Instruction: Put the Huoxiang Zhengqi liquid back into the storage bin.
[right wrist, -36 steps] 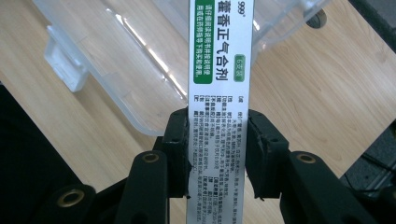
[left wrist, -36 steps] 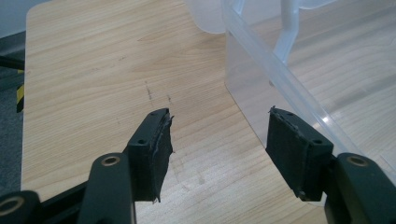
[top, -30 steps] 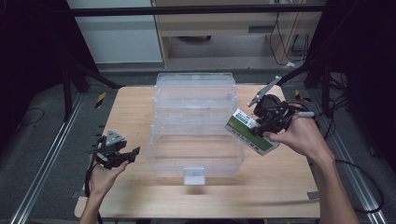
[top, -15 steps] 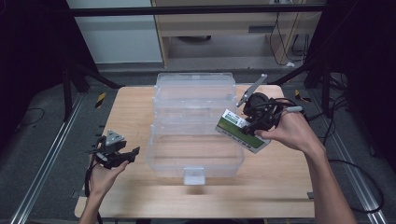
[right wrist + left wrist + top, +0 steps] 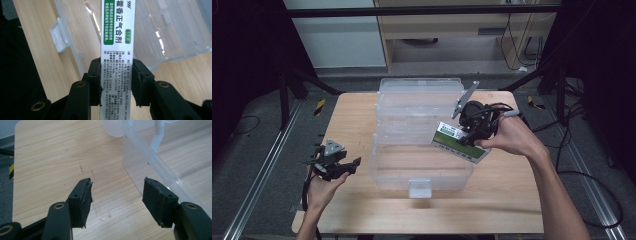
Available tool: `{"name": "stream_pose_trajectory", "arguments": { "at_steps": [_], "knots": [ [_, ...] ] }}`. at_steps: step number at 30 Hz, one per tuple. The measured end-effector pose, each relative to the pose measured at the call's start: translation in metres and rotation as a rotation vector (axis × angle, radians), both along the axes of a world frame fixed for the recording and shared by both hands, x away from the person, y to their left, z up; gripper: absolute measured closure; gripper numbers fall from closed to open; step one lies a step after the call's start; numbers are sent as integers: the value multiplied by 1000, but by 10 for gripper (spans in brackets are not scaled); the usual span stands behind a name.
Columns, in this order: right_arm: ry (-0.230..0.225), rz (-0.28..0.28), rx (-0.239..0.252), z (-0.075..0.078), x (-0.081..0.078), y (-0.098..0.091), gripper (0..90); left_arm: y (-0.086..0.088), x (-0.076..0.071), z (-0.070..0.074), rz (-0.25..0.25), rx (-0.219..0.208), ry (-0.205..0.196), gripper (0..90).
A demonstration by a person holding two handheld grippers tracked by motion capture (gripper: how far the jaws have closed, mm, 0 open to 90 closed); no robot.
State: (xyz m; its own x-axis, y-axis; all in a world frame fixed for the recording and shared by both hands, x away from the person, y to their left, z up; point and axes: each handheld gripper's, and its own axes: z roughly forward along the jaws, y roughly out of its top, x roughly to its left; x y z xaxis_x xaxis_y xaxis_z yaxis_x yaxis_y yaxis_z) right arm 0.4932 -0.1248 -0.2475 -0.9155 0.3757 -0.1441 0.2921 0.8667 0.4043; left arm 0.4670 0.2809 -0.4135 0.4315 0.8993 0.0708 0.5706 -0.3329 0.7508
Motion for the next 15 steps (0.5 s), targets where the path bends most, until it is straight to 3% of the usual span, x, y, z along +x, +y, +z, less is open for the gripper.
{"name": "stream_pose_trajectory", "arguments": {
  "at_steps": [15],
  "knots": [
    [12, 108, -17, -12, 6, 15, 641, 1, 1, -1, 2, 3, 5, 393]
  ]
}}
